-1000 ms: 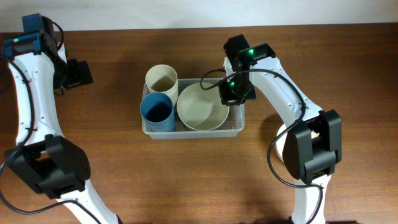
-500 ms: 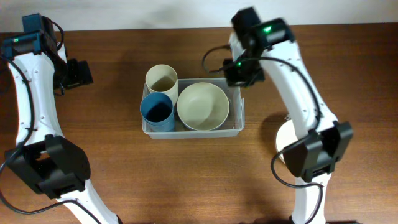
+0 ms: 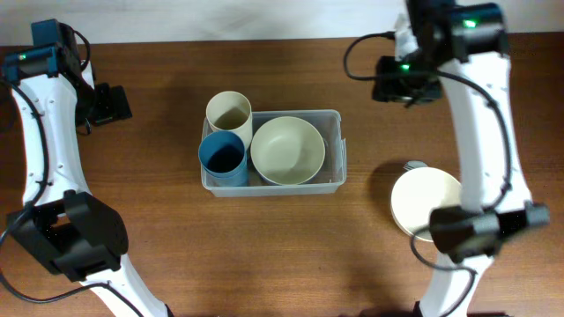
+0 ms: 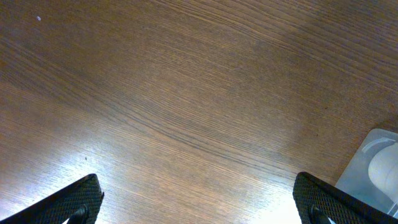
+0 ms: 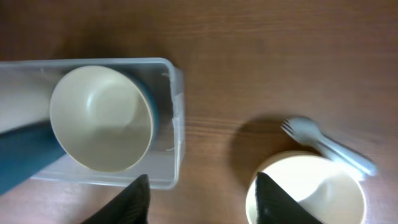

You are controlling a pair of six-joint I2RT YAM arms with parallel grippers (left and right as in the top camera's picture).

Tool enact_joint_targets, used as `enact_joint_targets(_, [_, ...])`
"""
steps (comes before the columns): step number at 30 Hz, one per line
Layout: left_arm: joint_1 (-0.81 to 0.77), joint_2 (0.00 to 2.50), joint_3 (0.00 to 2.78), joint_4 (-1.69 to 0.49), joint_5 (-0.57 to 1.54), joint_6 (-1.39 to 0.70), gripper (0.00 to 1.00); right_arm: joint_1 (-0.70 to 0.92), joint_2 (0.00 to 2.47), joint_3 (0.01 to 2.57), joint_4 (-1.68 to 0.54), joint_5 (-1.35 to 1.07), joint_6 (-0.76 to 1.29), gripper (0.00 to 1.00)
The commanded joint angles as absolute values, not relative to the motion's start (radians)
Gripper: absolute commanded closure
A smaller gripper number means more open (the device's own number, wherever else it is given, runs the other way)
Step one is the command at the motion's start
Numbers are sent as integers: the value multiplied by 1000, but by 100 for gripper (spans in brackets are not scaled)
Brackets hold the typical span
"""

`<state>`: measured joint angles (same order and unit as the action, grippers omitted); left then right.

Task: Pack container
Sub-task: 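Open the right gripper and raise it away from the bin, then move the right gripper to the last cream bowl and grasp its rim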

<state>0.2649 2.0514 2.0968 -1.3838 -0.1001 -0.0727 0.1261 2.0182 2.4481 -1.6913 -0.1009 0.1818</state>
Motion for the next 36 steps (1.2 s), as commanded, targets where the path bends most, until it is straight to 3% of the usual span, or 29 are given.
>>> enact_joint_targets(1, [267, 2049, 2113, -1383, -90, -83, 0, 65, 1814, 2334, -1699, -13, 177, 46])
enact_joint_targets(11, [267, 2049, 2113, -1383, -90, -83, 0, -196, 1570, 1782, -1653, -52, 195, 45])
enact_joint_targets(21, [267, 2049, 2113, -1383, -90, -83, 0, -258, 1511, 1196, -1245, -138, 344, 45])
enact_joint_targets(29, [267, 2049, 2113, -1383, -90, -83, 0, -265, 1510, 1141, -1186, -17, 430, 45])
enact_joint_targets(36, [267, 2049, 2113, -1383, -90, -83, 0, -411, 1510, 1140, -1197, 39, 481, 46])
